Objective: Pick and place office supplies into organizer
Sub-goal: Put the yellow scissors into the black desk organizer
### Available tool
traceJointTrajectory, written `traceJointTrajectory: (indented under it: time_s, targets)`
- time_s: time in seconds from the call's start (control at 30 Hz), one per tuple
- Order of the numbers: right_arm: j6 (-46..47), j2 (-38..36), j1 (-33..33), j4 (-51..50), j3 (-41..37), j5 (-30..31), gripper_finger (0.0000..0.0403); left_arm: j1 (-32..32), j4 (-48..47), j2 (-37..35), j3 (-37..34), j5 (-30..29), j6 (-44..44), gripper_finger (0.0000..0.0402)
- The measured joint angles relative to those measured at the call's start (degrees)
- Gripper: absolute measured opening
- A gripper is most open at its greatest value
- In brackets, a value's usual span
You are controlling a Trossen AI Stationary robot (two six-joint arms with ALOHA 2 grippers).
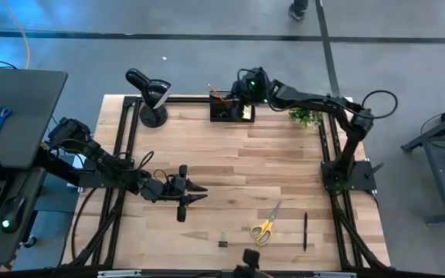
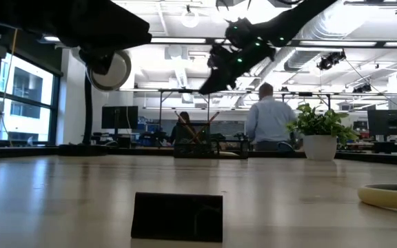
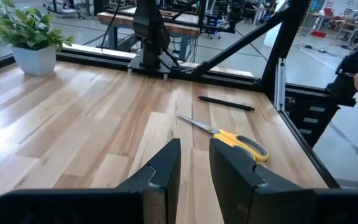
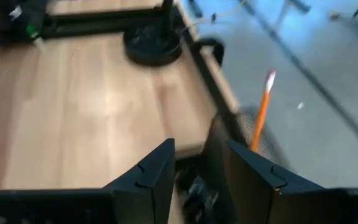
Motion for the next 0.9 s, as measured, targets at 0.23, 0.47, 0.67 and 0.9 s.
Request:
traceJointTrajectory:
  time_s: [0.23, 0.47, 0.67, 0.9]
  targets:
    - [9.0, -10.6, 2.5, 6.2, -16.3, 0.2, 0.0128, 0.0, -0.2, 0.0, 0.0, 0.2, -1.4, 0.0074]
    - [14.5, -23.0, 11.5, 9.5, -31.5, 8.2, 0.0128, 0.0, -0.1, 0.0, 0.0, 0.2, -1.4, 0.0074]
    - [19.8, -31.0, 22.2, 9.6, -40.4, 7.9, 0.0128, 0.0, 1.6, 0.0, 0.0, 0.0, 0.6, 0.0074]
    - [26.7, -32.6, 38.1, 5.3, -43.2, 5.9, 0.0128, 0.7, 1.5, 0.0, 1.3, 0.0, 5.9, 0.0074]
